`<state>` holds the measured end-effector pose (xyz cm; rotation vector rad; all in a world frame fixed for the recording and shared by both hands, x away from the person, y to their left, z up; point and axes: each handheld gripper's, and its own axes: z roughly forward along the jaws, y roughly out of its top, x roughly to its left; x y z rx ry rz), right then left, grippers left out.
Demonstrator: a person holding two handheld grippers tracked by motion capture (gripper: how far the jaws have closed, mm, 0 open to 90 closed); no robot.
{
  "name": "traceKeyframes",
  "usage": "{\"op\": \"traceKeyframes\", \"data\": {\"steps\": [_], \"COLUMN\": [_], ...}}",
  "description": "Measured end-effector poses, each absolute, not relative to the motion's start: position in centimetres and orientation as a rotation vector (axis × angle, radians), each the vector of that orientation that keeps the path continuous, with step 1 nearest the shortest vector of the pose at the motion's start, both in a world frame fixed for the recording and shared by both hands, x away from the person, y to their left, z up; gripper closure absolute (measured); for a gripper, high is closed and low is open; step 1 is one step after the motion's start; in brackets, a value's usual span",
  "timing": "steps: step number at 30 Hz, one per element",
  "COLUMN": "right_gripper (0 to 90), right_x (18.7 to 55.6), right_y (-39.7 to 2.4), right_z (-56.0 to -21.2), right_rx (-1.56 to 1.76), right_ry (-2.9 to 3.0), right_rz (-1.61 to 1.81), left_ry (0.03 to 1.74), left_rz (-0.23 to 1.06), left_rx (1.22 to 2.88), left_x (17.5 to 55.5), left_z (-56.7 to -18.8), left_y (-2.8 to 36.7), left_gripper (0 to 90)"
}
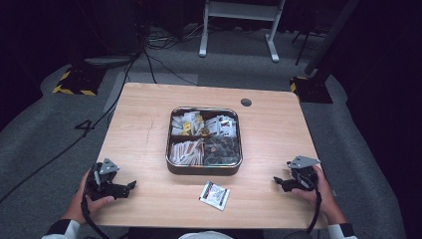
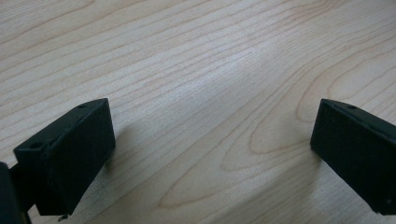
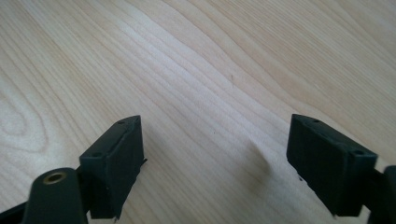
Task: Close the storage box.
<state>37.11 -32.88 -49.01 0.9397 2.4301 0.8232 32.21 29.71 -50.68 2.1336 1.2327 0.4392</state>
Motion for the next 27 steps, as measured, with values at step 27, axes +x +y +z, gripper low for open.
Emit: {"op": "traceKeyframes", "data": {"steps": [27], "right_gripper": [16.4], "right_x": [34.8], "right_y": [-36.1], "right_z": [-50.4], "right_rx": [1.154], "right_ry": [2.310], "right_rz": [1.008], "left_ry": [1.238], "left_rz": [0.440], "left_rx": [2.130], "left_x": [32.2], "left_z": [-50.7], "left_y": [29.7], "left_gripper": [0.2]}}
